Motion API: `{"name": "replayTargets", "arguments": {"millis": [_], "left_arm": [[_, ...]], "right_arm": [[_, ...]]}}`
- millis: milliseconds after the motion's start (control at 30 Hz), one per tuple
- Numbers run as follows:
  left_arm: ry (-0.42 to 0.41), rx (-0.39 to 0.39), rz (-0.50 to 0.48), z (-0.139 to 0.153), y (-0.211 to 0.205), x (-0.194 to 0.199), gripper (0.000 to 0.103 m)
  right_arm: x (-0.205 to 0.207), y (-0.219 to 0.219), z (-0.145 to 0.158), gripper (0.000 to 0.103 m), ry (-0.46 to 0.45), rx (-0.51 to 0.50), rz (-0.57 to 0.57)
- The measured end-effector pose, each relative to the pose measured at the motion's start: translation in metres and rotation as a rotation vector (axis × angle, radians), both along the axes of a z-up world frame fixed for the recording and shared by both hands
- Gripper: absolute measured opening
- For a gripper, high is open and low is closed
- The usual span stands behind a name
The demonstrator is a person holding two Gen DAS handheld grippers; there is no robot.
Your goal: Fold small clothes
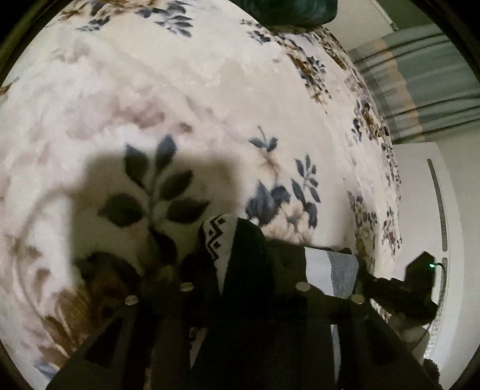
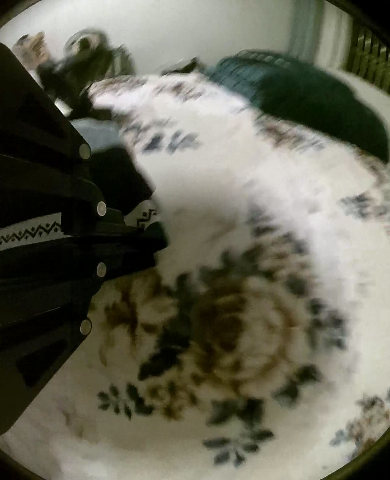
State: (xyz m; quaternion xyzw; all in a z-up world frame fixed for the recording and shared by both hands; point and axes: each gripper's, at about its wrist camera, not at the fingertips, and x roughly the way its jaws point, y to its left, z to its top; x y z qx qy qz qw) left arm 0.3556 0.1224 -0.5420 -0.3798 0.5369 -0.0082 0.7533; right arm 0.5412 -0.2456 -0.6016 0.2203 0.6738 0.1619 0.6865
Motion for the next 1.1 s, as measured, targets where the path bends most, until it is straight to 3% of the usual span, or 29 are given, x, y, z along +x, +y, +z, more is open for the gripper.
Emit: {"name": "replayTargets", "arguments": {"millis": [33, 67, 100, 133, 167, 333, 533, 600, 667, 767, 800, 900, 933, 1000, 1067, 1100], "left_arm": [[-0.002, 0.007, -0.012, 0.006, 0.001, -0.003, 0.037], [-0.004, 0.018, -0.018, 0.010, 0.001, -0.006, 0.039], [-0.012, 0.032, -0.025, 0.016, 0.001, -0.011, 0.039], [-0.013, 0.055, -0.033, 0.024, 0.002, -0.022, 0.046], [-0.010, 0.069, -0.031, 0.028, 0.002, -0.029, 0.057], [0.036, 0.075, -0.005, 0.041, -0.002, -0.087, 0.063], [0.146, 0.052, 0.025, 0.025, -0.017, -0.135, 0.063], [0.158, 0.046, 0.023, 0.020, -0.023, -0.138, 0.063], [0.145, 0.047, 0.020, 0.021, -0.025, -0.136, 0.064], [0.120, 0.045, 0.026, 0.024, -0.025, -0.134, 0.064], [0.111, 0.045, 0.028, 0.025, -0.025, -0.132, 0.064], [0.089, 0.039, 0.030, 0.024, -0.021, -0.126, 0.064], [0.074, 0.035, 0.032, 0.024, -0.020, -0.123, 0.064], [0.013, 0.013, 0.033, 0.025, -0.016, -0.117, 0.064], [-0.040, -0.020, 0.021, 0.021, -0.012, -0.107, 0.064], [-0.054, -0.042, 0.010, 0.016, -0.012, -0.102, 0.064]], "right_arm": [[0.000, -0.005, 0.000, 0.010, 0.023, 0.011, -0.013], [-0.003, -0.013, 0.003, 0.023, 0.035, 0.009, -0.030], [-0.009, -0.023, 0.012, 0.030, 0.032, 0.011, -0.052], [-0.019, -0.034, 0.023, 0.040, 0.024, 0.013, -0.070], [-0.030, -0.043, 0.030, 0.041, 0.019, 0.018, -0.079], [-0.115, -0.085, 0.050, 0.041, 0.147, 0.004, -0.150], [-0.192, -0.086, 0.007, 0.041, 0.359, 0.147, -0.315], [-0.198, -0.080, -0.004, 0.041, 0.350, 0.190, -0.356], [-0.200, -0.075, 0.001, 0.012, 0.293, 0.160, -0.377], [-0.200, -0.073, 0.021, 0.009, 0.206, 0.074, -0.354], [-0.201, -0.075, 0.022, 0.009, 0.202, 0.027, -0.337], [-0.201, -0.081, 0.003, 0.010, 0.267, 0.020, -0.281], [-0.197, -0.076, 0.001, 0.014, 0.268, 0.027, -0.225], [-0.187, -0.070, 0.010, 0.032, 0.227, 0.036, -0.133], [-0.175, -0.073, 0.020, 0.080, 0.158, 0.102, -0.094], [-0.168, -0.076, 0.018, 0.086, 0.146, 0.133, -0.087]]}}
